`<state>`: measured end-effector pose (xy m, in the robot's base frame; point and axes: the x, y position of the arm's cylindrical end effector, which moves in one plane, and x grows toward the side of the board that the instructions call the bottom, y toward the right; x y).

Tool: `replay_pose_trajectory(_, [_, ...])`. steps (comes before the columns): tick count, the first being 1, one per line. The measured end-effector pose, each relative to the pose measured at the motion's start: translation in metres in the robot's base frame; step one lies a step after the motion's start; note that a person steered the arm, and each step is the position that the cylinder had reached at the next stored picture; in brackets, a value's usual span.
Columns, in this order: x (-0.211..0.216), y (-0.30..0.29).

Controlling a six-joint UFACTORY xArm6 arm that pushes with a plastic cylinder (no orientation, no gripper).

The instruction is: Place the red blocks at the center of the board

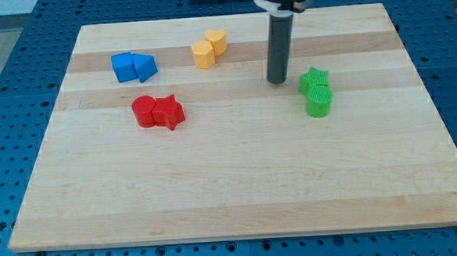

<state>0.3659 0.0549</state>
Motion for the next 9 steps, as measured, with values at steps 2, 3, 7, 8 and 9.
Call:
replay_pose_trajectory(2, [0.002, -0.082])
replay_pose_trajectory(3, [0.003, -0.136])
replay_pose_trajectory(7, [0.046, -0.271])
replay_pose_trajectory(8, [0.059, -0.263])
replay_pose_trajectory(9, [0.073, -0.254])
